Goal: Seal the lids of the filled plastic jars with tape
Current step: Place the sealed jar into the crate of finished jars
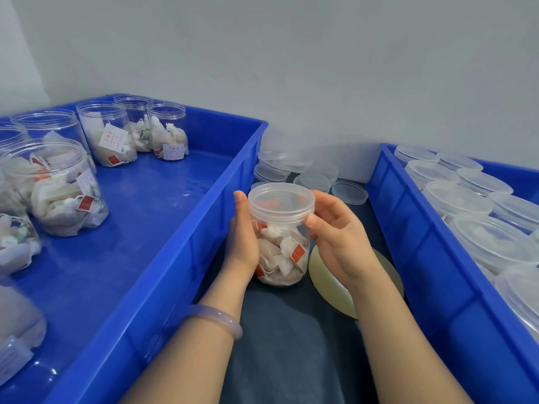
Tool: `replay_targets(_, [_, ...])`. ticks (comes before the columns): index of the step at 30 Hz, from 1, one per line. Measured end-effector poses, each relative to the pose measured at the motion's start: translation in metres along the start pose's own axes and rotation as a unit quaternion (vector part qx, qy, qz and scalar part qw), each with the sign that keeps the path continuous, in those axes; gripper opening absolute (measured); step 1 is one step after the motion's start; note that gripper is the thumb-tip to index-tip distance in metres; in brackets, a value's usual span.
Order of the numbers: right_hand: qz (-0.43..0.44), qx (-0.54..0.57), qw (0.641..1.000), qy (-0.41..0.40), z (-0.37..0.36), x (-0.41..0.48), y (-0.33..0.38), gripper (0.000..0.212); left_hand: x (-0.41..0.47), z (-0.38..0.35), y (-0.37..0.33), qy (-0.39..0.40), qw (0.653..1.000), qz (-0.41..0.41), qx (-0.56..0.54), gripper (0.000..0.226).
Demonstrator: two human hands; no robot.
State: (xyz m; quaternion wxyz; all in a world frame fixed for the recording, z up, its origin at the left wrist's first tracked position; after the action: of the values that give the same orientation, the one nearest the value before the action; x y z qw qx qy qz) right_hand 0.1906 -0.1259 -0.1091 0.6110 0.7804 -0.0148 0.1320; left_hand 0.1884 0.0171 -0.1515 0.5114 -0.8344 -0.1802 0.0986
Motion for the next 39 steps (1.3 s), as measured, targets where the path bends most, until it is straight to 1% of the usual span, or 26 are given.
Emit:
replay_targets(3, [-0.014,-0.017,1.000,-0.019,0.009,0.001,-0.003,0.040,-0.002,0.000,0.001,-0.010,1.000,-0.007,0.024,0.099])
replay_targets(5, [-0.023,-0.026,0.999,-0.040,0.011,0.002,0.000,0.041,-0.005,-0.002,0.001,-0.027,0.998,-0.025,0.056,0.096])
replay_targets(7, [-0.043,-0.015,0.995,-0.084,0.010,0.003,0.003,0.052,-0.011,-0.007,-0.003,-0.025,0.994,-0.057,0.094,0.090])
replay_targets(8, [-0.040,-0.022,0.993,-0.106,0.007,0.002,0.007,0.055,-0.015,-0.012,-0.007,-0.009,0.992,-0.074,0.102,0.086])
replay_targets(10, [-0.022,-0.061,0.988,-0.143,0.000,0.001,0.011,0.059,-0.016,-0.018,-0.020,0.025,0.992,-0.087,0.092,0.071])
replay_targets(12, [-0.017,-0.077,0.980,-0.180,-0.004,-0.002,0.009,0.072,-0.014,-0.018,-0.040,0.027,0.992,-0.095,0.074,0.045])
replay_targets(13, [-0.008,-0.073,0.979,-0.192,-0.005,-0.003,0.009,0.072,-0.014,-0.020,-0.048,0.026,0.992,-0.097,0.074,0.038])
replay_targets(15, [0.022,-0.061,0.975,-0.212,-0.005,-0.004,0.012,0.057,-0.019,-0.025,-0.059,0.011,0.987,-0.110,0.115,0.039])
replay_targets(17, [0.043,-0.073,0.970,-0.227,-0.005,-0.003,0.013,0.054,-0.025,-0.023,-0.067,-0.032,0.977,-0.146,0.150,0.040])
replay_targets(20, [0.052,-0.086,0.967,-0.234,-0.004,-0.001,0.011,0.051,-0.026,-0.019,-0.069,-0.057,0.979,-0.142,0.137,0.036])
replay_targets(21, [0.048,-0.081,0.969,-0.229,-0.004,0.000,0.010,0.050,-0.024,-0.019,-0.068,-0.050,0.981,-0.134,0.129,0.032])
replay_targets(23, [0.033,-0.065,0.974,-0.214,-0.008,-0.001,0.007,0.047,-0.021,-0.024,-0.064,-0.007,0.985,-0.125,0.116,0.025])
replay_targets(25, [0.035,-0.067,0.978,-0.196,-0.011,-0.003,0.009,0.036,-0.023,-0.027,-0.059,0.028,0.982,-0.135,0.129,0.031])
replay_targets(26, [0.052,-0.075,0.979,-0.184,-0.014,-0.005,0.014,0.032,-0.025,-0.025,-0.059,0.023,0.979,-0.149,0.136,0.034])
replay_targets(27, [0.070,-0.078,0.980,-0.172,-0.017,-0.006,0.020,0.030,-0.025,-0.021,-0.060,0.004,0.977,-0.164,0.135,0.032])
replay_targets(29, [0.086,-0.072,0.981,-0.158,-0.020,-0.007,0.023,0.029,-0.026,-0.017,-0.064,-0.031,0.973,-0.187,0.129,0.020])
replay_targets(30, [0.093,-0.075,0.979,-0.166,-0.017,-0.007,0.021,0.031,-0.026,-0.017,-0.064,-0.035,0.972,-0.191,0.134,0.019])
replay_targets(31, [0.100,-0.079,0.976,-0.179,-0.016,-0.008,0.021,0.032,-0.026,-0.019,-0.063,-0.028,0.971,-0.192,0.137,0.021])
replay_targets(33, [0.116,-0.081,0.966,-0.214,-0.010,-0.010,0.021,0.021,-0.026,-0.023,-0.059,-0.001,0.976,-0.175,0.127,0.036])
replay_targets(34, [0.118,-0.080,0.963,-0.228,-0.008,-0.010,0.020,0.023,-0.025,-0.023,-0.056,0.008,0.980,-0.162,0.119,0.041])
replay_targets(35, [0.116,-0.078,0.961,-0.238,-0.007,-0.010,0.019,0.030,-0.024,-0.023,-0.054,0.009,0.981,-0.152,0.116,0.039])
replay_targets(37, [0.108,-0.078,0.958,-0.252,-0.005,-0.008,0.017,0.037,-0.024,-0.020,-0.056,-0.013,0.980,-0.155,0.124,0.025])
replay_targets(39, [0.095,-0.090,0.957,-0.260,-0.005,-0.009,0.015,0.037,-0.024,-0.018,-0.059,-0.034,0.976,-0.170,0.134,0.021])
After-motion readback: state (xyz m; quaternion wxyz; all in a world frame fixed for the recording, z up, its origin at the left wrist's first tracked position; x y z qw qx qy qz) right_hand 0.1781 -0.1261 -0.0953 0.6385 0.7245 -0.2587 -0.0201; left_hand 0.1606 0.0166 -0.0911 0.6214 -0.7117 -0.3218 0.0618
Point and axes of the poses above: each hand's wrist, its own x-axis towards the middle knuckle, its own z-axis out of the back of the hand, y = z × x, the point moved 10 cm from there along x, towards the middle knuckle, and after that the axes turned 8 degrees about -y, right-handed, at the moved point
